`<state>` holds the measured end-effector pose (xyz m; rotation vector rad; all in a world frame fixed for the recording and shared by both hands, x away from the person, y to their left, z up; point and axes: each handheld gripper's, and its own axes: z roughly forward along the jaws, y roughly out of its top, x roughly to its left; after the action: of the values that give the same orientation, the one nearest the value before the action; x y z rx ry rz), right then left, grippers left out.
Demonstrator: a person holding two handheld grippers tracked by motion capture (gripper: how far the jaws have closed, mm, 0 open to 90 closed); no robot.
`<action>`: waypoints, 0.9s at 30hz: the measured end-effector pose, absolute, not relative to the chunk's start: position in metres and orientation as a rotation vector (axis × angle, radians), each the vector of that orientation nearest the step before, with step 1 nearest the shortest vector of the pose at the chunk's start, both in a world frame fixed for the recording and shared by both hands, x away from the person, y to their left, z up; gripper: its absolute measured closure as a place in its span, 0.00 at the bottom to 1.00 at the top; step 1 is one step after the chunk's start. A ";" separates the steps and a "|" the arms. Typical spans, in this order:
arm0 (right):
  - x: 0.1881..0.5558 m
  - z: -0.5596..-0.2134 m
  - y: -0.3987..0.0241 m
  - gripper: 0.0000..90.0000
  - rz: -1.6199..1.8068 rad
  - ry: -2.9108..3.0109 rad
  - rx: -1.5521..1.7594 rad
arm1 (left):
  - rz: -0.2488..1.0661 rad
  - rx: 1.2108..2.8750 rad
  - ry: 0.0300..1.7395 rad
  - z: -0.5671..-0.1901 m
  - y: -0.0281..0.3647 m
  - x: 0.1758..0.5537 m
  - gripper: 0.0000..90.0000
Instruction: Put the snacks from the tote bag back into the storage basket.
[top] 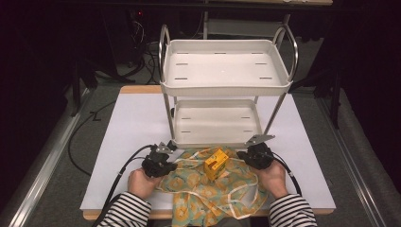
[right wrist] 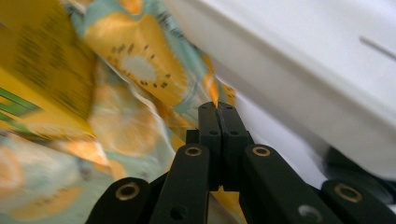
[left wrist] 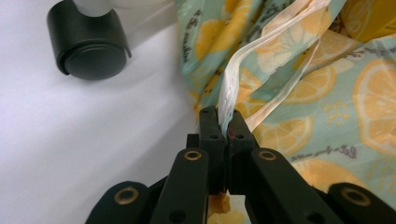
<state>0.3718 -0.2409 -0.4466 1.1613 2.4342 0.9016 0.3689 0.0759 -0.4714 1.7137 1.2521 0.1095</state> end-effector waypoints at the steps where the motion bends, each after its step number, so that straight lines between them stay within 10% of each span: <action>1: 0.372 -0.448 -0.243 1.00 0.888 2.438 1.174 | 0.111 1.715 1.255 -0.472 0.077 0.369 0.98; 16: 0.376 -0.461 -0.245 1.00 0.764 2.460 1.221 | 0.166 1.703 1.371 -0.474 0.090 0.376 0.95; 27: 0.374 -0.462 -0.242 1.00 0.746 2.452 1.191 | 0.156 1.635 1.251 -0.444 0.085 0.355 0.59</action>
<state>0.3735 -0.2421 -0.4620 1.1914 2.4515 0.7457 0.3551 0.0850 -0.4441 1.6353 1.2509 0.1560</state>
